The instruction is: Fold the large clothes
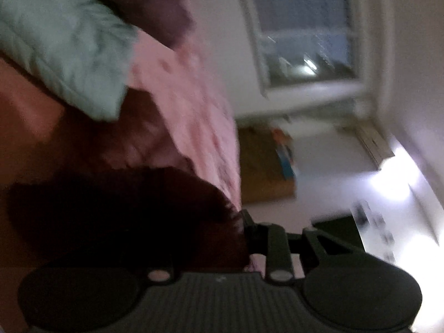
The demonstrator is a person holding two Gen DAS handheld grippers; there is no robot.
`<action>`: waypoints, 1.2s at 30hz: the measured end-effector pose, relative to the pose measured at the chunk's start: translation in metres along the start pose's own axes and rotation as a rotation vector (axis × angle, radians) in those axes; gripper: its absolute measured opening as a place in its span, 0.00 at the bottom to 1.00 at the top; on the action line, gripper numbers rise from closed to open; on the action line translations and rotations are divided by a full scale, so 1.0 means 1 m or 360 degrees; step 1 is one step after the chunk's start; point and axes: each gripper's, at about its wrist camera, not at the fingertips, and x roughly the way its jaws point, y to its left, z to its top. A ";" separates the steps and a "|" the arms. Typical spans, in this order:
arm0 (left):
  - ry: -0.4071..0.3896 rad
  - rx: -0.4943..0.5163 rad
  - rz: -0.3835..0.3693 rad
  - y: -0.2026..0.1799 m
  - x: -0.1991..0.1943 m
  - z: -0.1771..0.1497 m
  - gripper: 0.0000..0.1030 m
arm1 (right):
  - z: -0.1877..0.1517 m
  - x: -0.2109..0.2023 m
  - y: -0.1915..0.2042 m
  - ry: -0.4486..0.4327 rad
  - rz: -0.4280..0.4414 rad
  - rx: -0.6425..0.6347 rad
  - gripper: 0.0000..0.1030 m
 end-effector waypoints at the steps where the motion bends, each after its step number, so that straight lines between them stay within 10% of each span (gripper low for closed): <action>1: -0.0037 -0.0032 0.0039 0.002 0.006 0.005 0.29 | 0.008 0.000 -0.005 -0.0052 0.0012 0.0032 0.95; 7: -0.0113 -0.0057 0.0077 -0.007 0.018 0.023 0.65 | 0.043 0.000 -0.029 -0.0193 -0.0055 0.0067 0.99; 16: -0.0163 0.0062 0.0178 -0.017 0.038 0.053 0.66 | 0.073 0.030 -0.014 -0.0266 -0.0016 0.0044 1.00; 30: -0.0417 -0.0024 0.0229 -0.029 0.036 0.070 0.75 | 0.084 0.029 0.053 -0.0210 -0.0595 -0.0297 1.00; 36: -0.0475 -0.0054 0.0204 -0.042 0.029 0.068 0.89 | 0.077 0.018 0.084 -0.0245 -0.0407 -0.0374 1.00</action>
